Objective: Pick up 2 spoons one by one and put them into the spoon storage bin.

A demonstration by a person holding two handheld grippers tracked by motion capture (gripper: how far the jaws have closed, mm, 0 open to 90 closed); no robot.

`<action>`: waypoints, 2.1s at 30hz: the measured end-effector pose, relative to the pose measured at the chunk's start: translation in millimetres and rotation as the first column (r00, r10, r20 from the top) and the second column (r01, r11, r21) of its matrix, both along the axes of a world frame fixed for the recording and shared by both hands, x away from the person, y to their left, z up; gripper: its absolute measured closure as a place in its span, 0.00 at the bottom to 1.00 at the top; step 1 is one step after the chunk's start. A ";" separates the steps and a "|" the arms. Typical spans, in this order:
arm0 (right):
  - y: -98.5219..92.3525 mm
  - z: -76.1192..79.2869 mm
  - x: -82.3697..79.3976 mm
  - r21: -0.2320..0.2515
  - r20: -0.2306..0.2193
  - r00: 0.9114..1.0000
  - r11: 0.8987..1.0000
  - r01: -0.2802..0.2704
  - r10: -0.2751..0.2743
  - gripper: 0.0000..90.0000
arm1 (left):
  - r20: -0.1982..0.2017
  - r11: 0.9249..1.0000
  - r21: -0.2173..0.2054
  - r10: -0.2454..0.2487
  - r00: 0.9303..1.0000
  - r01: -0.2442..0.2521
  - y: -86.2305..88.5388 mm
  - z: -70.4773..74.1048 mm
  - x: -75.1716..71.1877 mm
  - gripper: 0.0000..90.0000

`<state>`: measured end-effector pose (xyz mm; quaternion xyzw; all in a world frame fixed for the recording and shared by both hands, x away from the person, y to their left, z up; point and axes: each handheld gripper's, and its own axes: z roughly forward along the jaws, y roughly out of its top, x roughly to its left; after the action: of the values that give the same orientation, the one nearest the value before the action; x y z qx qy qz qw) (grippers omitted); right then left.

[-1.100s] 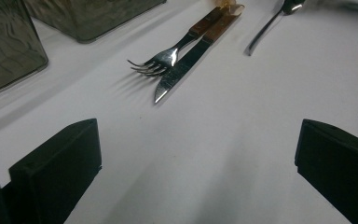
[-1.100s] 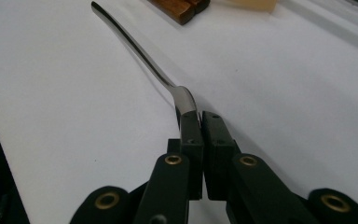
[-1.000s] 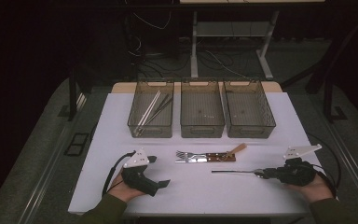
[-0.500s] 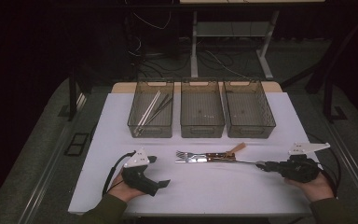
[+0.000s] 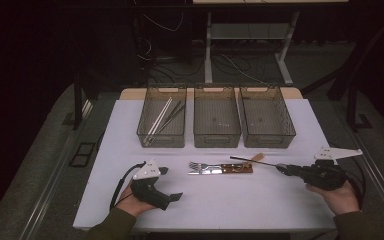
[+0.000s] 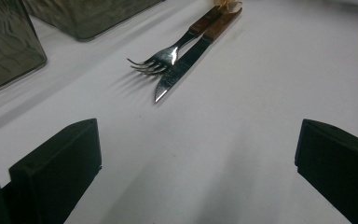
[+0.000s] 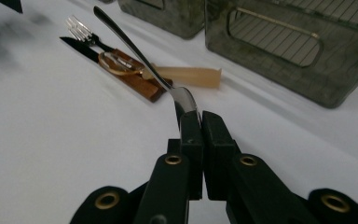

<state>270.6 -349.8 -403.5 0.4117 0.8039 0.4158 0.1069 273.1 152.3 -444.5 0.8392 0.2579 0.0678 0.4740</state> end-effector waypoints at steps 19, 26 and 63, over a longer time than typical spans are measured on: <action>27.0 30.7 28.6 0.008 0.074 0.991 0.993 0.115 -0.115 0.98 | 0.000 1.000 0.002 0.000 1.000 0.000 -0.3 0.0 -0.1 0.00; 49.2 39.8 48.6 -0.009 0.099 0.985 0.989 0.145 -0.144 0.98 | 0.002 1.000 -0.001 0.001 1.000 -0.001 0.0 0.0 0.1 0.00; 151.8 36.4 163.7 -0.163 0.023 0.970 0.956 0.242 -0.242 0.98 | 0.002 1.000 -0.018 -0.013 1.000 0.013 -2.2 1.4 -2.2 0.00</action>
<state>434.3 -197.9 -367.1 0.4961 0.7789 0.3323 0.1919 270.9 150.1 -443.0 0.8365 0.2528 0.0632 0.4820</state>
